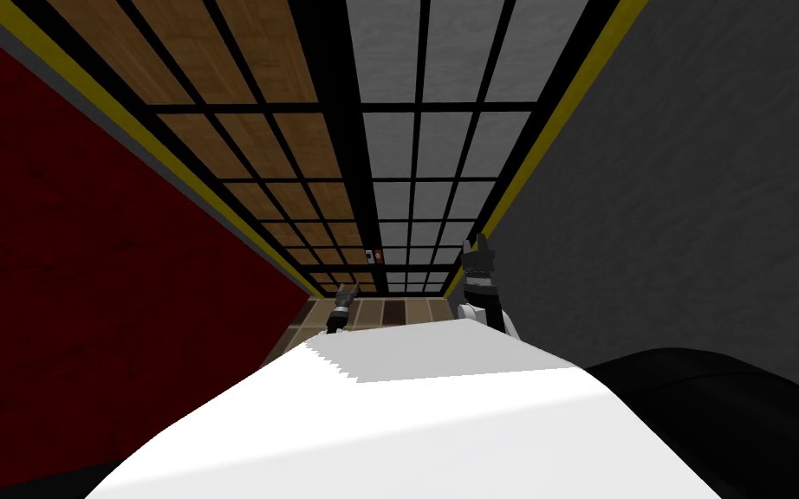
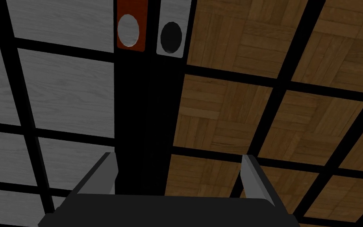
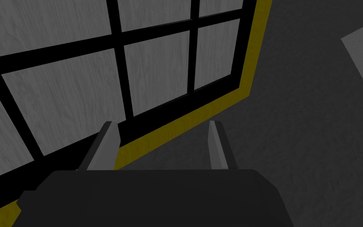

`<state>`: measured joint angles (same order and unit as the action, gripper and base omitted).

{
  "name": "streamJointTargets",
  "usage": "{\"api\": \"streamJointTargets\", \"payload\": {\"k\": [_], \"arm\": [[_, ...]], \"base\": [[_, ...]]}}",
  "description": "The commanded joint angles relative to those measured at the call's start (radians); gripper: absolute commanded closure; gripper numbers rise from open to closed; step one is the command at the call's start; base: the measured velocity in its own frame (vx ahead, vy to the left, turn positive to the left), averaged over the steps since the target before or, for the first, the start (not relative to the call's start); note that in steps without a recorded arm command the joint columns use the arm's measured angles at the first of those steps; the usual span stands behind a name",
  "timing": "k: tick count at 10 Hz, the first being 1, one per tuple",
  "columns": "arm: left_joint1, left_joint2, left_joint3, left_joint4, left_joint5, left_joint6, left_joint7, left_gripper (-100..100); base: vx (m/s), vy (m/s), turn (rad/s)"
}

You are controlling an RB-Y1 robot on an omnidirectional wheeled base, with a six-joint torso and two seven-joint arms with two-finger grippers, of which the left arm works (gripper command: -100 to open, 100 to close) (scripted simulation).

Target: Pull the door open

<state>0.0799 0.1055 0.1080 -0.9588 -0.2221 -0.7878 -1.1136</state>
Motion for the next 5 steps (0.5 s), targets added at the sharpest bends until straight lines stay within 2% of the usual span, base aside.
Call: {"api": "streamJointTargets", "payload": {"k": [1,5], "arm": [[-0.007,-0.001,0.001,0.026,-0.008,-0.007,-0.028,-100],[-0.034,-0.003,0.004,0.097,-0.027,-0.024,-0.090,-100]], "base": [[0.119,-0.020,-0.004],[0.117,-0.031,-0.002]]}}
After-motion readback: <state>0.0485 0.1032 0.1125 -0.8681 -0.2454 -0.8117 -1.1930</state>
